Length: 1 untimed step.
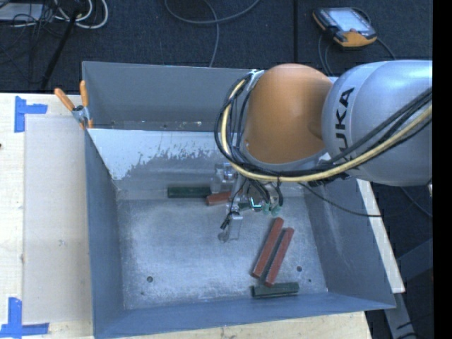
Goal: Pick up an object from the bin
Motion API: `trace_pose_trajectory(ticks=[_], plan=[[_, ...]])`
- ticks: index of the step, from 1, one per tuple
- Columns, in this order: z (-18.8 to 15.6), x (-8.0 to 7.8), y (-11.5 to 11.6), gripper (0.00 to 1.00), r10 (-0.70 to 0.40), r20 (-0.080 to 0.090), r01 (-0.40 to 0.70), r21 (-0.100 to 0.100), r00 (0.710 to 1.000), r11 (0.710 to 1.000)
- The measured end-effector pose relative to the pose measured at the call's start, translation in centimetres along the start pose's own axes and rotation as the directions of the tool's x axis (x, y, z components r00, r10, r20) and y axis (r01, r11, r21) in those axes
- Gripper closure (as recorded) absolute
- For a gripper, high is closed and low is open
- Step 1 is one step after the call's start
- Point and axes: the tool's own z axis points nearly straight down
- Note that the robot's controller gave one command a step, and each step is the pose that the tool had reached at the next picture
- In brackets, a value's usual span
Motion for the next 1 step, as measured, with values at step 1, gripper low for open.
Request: trace_pose_trajectory(ticks=[1], plan=[[-0.44, -0.15, -0.05, 0.00, 0.002, 0.007, -0.002, -0.001, 1.000, 1.000]])
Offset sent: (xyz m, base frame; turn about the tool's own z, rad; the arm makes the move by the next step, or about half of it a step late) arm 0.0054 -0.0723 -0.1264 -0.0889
